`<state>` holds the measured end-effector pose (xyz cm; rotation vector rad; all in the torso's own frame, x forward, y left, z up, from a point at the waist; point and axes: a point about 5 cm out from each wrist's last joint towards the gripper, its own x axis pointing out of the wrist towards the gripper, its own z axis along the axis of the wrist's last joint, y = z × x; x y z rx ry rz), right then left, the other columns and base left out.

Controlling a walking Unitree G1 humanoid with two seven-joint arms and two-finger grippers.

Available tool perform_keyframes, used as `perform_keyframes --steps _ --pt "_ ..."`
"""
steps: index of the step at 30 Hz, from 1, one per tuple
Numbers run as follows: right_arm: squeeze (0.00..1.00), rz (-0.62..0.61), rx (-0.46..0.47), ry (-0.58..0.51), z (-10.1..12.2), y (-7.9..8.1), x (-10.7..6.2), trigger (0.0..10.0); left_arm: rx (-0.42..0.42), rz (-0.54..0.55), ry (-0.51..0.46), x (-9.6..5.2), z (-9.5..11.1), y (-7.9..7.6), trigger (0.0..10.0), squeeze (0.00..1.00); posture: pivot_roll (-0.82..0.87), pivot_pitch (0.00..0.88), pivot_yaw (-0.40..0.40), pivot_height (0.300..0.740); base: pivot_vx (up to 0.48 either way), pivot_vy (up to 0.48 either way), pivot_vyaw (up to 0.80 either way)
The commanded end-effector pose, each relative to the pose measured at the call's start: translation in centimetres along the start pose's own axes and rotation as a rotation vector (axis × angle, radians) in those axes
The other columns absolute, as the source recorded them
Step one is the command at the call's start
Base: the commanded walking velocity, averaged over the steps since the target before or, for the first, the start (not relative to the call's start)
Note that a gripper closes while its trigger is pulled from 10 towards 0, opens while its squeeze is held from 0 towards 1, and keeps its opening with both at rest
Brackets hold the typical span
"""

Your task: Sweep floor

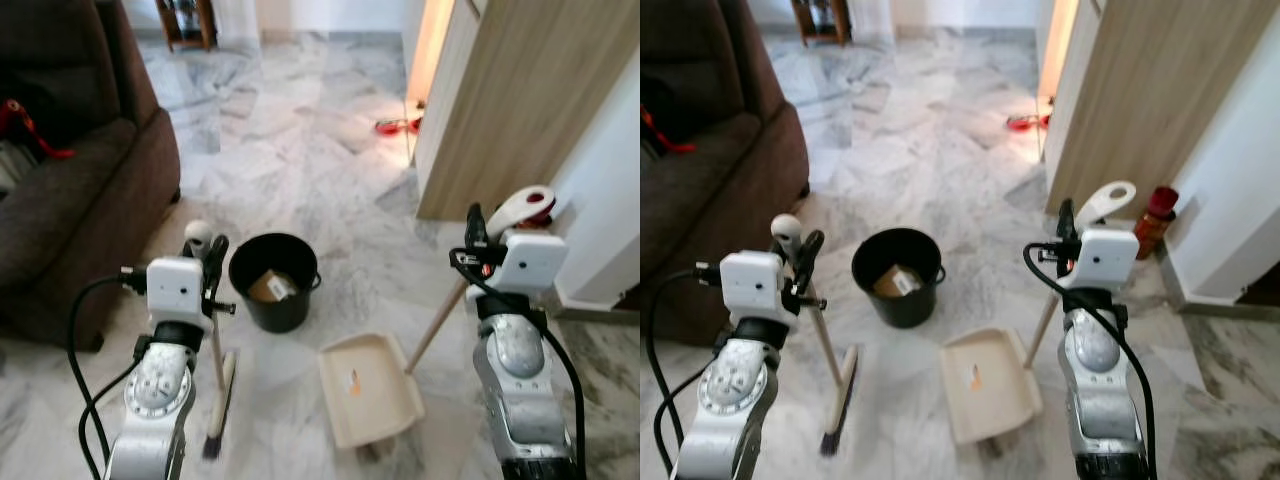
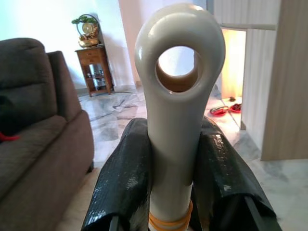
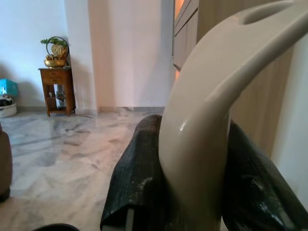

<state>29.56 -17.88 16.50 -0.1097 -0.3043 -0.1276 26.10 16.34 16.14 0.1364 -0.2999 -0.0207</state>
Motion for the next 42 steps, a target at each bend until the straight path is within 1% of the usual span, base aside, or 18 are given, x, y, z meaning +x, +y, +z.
perform_keyframes --steps 1,12,14,17,19,32,37,42 --pt "0.0 -0.012 -0.004 -0.056 1.36 -0.26 0.49 10.0 -0.004 0.007 -0.037 0.25 0.74 0.06 10.0 0.0 -0.03 0.113 0.018 0.74 0.0 0.0 0.0" --pt "0.0 0.0 0.004 -0.056 1.37 0.14 0.6 10.0 0.01 0.021 -0.039 0.29 0.73 0.34 10.0 0.0 -0.03 0.123 0.015 0.74 0.0 0.0 -0.07" --pt "0.0 0.001 0.003 -0.057 1.38 0.13 0.61 10.0 0.026 0.021 -0.04 0.3 0.75 0.37 10.0 0.0 -0.03 0.123 0.014 0.74 0.0 -0.349 0.0" --pt "0.0 0.002 0.002 -0.058 1.42 0.12 0.62 10.0 0.024 0.02 -0.038 0.31 0.7 0.34 10.0 0.0 -0.03 0.123 0.014 0.74 0.0 -0.461 0.0" --pt "0.0 0.001 0.001 -0.058 1.42 0.11 0.62 10.0 0.006 0.025 -0.04 0.3 0.68 0.31 10.0 0.0 -0.03 0.122 0.013 0.74 0.0 -0.334 -0.8" --pt "0.0 0.005 0.002 -0.057 1.36 0.16 0.65 10.0 0.014 0.021 -0.044 0.33 0.69 0.27 10.0 0.0 -0.03 0.11 0.012 0.74 0.0 0.0 -0.8" --pt "0.0 0.007 0.002 -0.056 1.3 0.11 0.61 10.0 0.002 0.021 -0.051 0.37 0.71 0.14 10.0 0.0 -0.02 0.094 0.011 0.74 0.0 0.0 -0.8" --pt "0.0 0.009 0.001 -0.057 1.32 0.14 0.56 10.0 -0.002 0.025 -0.053 0.4 0.68 0.37 10.0 0.0 -0.03 0.085 0.011 0.74 0.0 0.0 -0.8"
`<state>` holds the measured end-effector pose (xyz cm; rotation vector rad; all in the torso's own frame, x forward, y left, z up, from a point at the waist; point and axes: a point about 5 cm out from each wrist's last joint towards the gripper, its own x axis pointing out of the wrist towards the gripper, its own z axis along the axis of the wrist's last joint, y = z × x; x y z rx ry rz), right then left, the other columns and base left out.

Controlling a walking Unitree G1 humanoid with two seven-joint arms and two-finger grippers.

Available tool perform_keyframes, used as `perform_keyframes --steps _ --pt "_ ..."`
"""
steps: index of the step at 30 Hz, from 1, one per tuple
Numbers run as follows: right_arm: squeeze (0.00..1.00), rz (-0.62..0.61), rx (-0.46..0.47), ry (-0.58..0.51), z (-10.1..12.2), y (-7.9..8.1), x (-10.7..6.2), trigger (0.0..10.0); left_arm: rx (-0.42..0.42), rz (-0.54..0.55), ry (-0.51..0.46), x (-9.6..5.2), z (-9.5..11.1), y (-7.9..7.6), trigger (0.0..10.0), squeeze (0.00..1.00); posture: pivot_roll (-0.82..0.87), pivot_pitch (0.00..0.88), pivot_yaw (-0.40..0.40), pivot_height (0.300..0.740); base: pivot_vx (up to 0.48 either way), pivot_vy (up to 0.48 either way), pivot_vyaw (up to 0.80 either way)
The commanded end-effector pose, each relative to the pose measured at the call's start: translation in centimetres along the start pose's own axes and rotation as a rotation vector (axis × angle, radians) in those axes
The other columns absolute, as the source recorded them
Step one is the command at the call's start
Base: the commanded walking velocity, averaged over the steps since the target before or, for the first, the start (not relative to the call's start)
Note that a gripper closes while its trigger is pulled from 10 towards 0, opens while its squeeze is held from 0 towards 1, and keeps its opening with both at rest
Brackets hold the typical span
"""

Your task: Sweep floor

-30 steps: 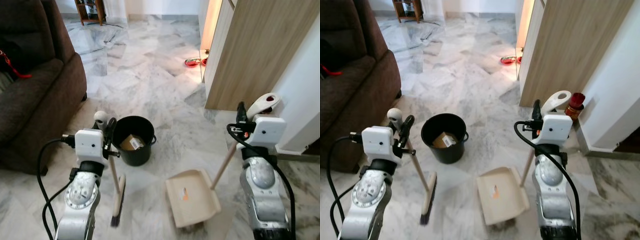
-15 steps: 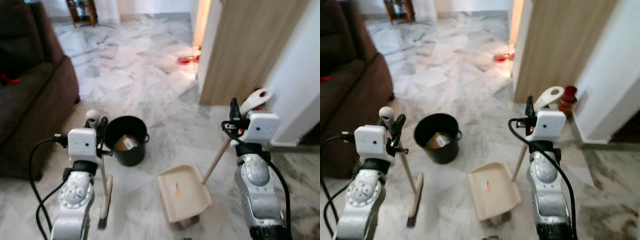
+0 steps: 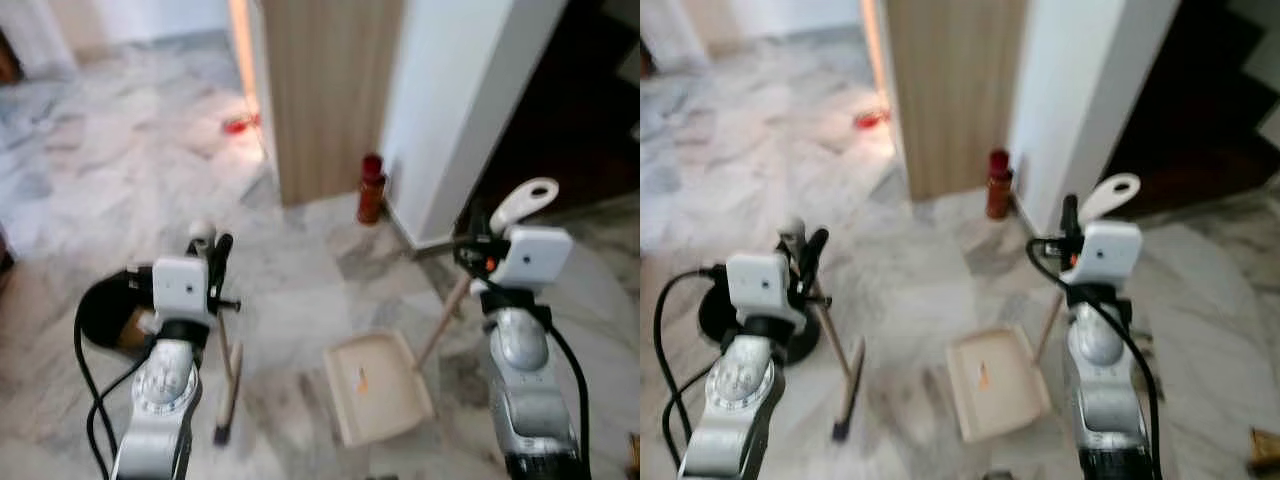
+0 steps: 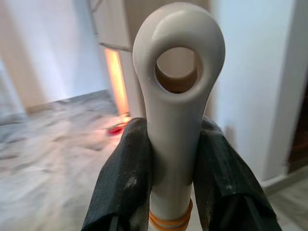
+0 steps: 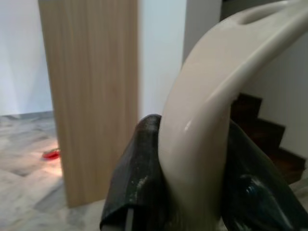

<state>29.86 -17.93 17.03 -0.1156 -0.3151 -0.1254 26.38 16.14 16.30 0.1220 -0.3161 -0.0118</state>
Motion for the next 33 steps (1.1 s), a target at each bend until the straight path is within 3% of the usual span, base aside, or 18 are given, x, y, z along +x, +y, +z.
perform_keyframes --steps 1,33 --pt "0.0 0.007 0.006 -0.047 0.94 0.22 0.11 10.0 0.007 0.015 -0.038 0.1 0.58 0.59 10.0 0.0 -0.03 0.08 0.012 0.74 0.0 0.0 -0.8" --pt "0.0 0.013 0.011 -0.049 1.12 0.34 0.42 10.0 -0.014 0.053 -0.042 0.28 0.57 1.16 10.0 0.0 -0.03 0.108 0.005 0.74 0.0 -0.053 -0.8"
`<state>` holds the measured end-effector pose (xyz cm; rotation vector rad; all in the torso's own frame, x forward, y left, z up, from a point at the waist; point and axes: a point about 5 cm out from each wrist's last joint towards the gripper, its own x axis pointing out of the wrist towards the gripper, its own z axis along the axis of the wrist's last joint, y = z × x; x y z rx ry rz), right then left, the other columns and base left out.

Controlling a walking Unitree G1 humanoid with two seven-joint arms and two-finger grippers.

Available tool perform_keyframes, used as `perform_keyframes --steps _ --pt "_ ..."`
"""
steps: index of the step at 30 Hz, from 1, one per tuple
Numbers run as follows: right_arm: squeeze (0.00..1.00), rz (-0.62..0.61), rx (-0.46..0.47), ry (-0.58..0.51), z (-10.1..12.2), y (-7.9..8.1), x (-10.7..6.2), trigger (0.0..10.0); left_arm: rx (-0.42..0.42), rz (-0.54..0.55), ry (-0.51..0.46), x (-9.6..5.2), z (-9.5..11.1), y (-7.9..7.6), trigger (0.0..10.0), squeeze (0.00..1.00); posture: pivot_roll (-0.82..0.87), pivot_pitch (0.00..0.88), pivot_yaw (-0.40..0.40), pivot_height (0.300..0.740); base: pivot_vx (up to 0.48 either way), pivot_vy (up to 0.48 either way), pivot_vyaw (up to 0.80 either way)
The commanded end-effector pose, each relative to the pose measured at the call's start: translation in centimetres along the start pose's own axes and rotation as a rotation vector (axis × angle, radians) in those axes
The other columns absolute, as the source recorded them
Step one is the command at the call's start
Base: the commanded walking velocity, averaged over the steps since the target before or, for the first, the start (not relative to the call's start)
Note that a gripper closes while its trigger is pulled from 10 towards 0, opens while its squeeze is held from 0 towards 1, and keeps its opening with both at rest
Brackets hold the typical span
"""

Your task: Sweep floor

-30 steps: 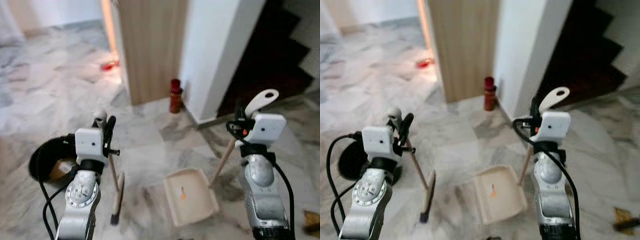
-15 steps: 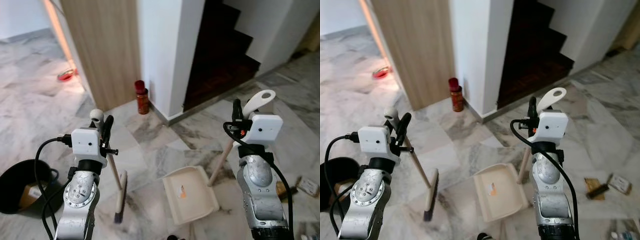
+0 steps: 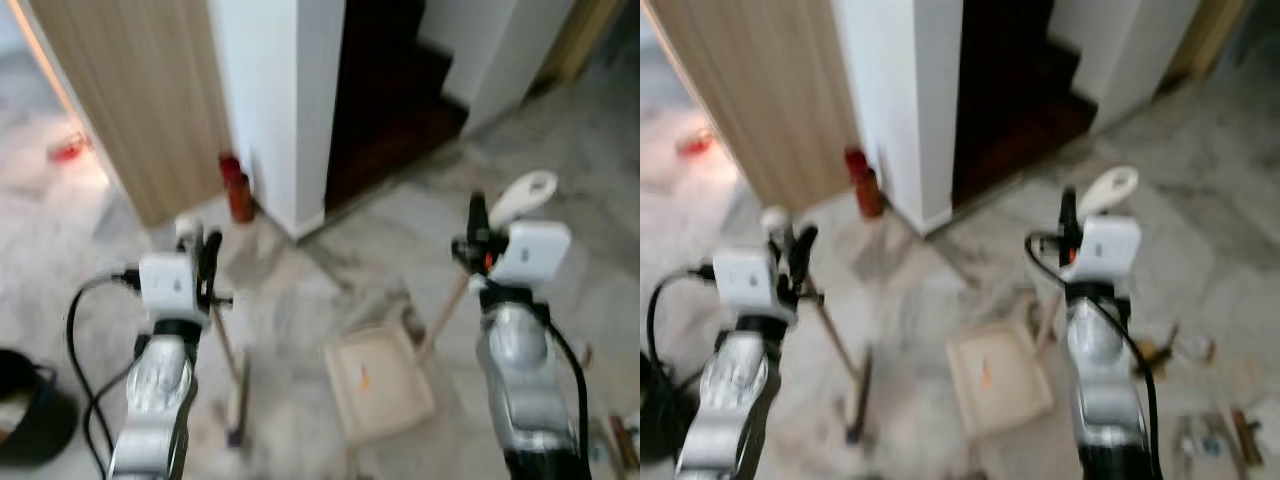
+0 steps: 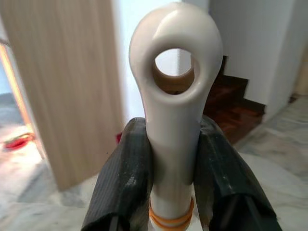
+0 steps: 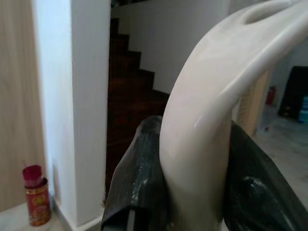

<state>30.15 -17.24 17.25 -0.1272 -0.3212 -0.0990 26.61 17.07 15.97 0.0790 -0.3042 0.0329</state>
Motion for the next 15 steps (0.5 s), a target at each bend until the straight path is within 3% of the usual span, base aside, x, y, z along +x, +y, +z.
perform_keyframes --steps 1,15 --pt "0.0 -0.015 0.017 -0.041 0.9 -0.36 0.16 10.0 0.021 0.003 -0.056 0.2 1.07 0.28 10.0 0.0 -0.03 0.112 0.006 0.74 0.0 0.0 -0.8" --pt "0.0 -0.017 0.018 -0.038 0.81 -0.31 0.1 10.0 0.03 0.0 -0.055 0.19 1.02 0.59 10.0 0.0 -0.03 0.11 0.007 0.74 0.0 0.0 -0.79"
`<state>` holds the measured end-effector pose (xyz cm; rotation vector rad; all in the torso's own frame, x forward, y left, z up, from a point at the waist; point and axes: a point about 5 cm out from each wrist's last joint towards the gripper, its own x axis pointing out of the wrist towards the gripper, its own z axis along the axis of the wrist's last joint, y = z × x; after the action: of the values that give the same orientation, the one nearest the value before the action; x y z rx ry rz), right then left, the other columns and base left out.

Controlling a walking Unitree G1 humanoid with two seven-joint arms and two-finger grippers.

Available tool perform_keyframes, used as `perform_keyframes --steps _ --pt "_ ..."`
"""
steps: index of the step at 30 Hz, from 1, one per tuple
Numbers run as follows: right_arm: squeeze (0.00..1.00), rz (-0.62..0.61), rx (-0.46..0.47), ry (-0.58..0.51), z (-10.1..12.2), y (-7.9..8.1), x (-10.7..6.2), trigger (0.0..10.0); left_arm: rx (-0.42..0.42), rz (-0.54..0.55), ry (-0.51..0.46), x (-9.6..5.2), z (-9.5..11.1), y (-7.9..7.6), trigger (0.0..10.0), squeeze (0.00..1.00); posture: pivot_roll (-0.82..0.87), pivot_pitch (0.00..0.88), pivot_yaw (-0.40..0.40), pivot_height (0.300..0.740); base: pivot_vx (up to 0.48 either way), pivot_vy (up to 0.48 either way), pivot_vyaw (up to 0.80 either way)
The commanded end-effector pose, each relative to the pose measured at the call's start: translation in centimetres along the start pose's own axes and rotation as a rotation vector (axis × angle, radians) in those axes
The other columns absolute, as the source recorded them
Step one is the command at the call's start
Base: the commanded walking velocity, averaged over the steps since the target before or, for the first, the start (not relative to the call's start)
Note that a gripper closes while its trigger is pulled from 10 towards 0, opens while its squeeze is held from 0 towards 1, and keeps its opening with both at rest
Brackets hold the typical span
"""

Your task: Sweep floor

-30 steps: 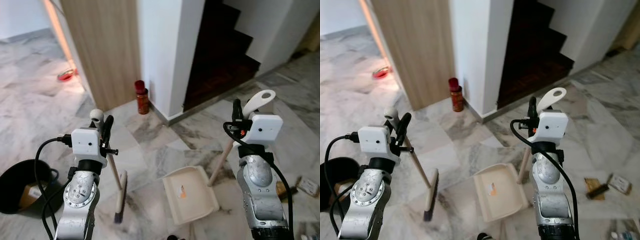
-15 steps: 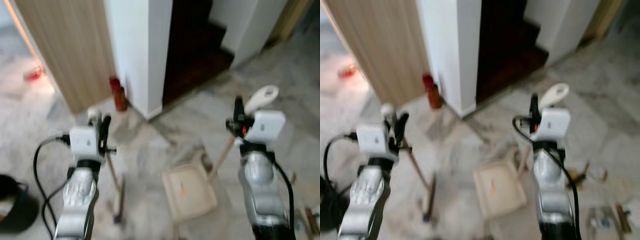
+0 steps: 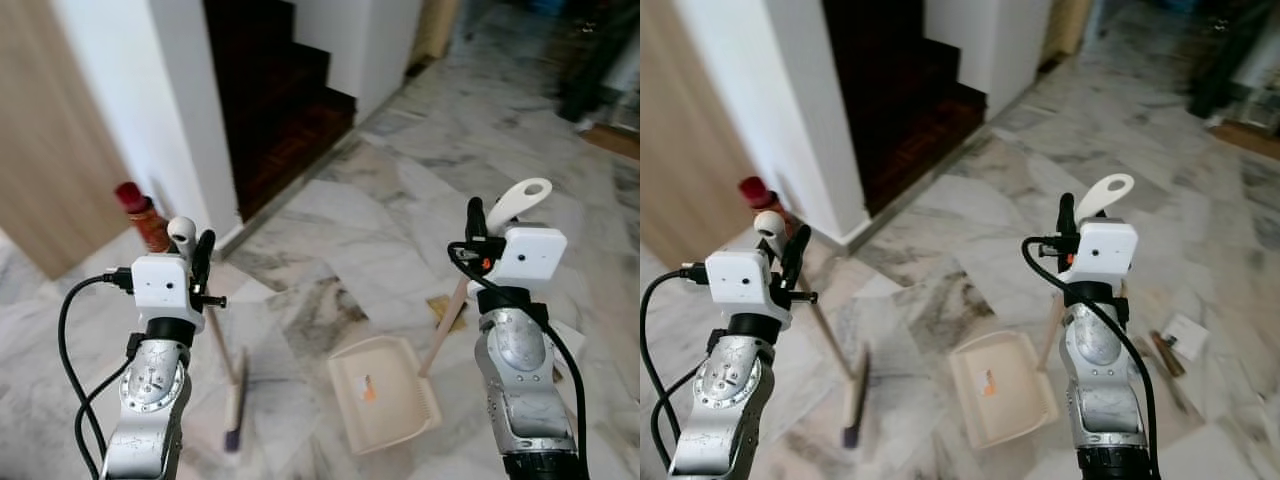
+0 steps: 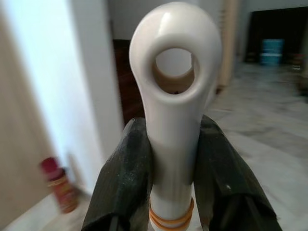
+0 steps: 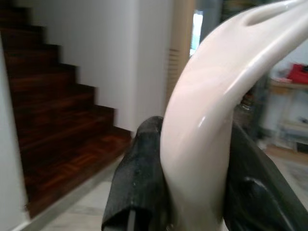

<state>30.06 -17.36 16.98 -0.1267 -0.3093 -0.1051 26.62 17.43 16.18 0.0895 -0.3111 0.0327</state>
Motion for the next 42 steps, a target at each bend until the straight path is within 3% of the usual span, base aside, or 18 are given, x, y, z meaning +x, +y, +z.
perform_keyframes --steps 1,23,42 --pt "0.0 -0.011 0.019 -0.049 1.0 -0.18 0.25 10.0 0.018 0.001 -0.048 0.17 0.84 0.17 10.0 0.0 -0.03 0.104 0.005 0.74 0.0 0.0 -0.8" --pt "0.0 -0.023 0.027 -0.055 0.8 -0.08 0.24 10.0 0.003 -0.025 -0.062 0.97 0.76 -0.16 10.0 0.0 -0.04 0.021 0.023 0.74 0.0 0.0 -0.79" --pt "0.0 -0.025 0.024 -0.063 0.9 -0.15 -0.24 10.0 -0.012 -0.042 -0.062 0.68 0.53 -0.34 10.0 0.0 -0.05 0.0 0.025 0.74 0.0 0.0 -0.79"
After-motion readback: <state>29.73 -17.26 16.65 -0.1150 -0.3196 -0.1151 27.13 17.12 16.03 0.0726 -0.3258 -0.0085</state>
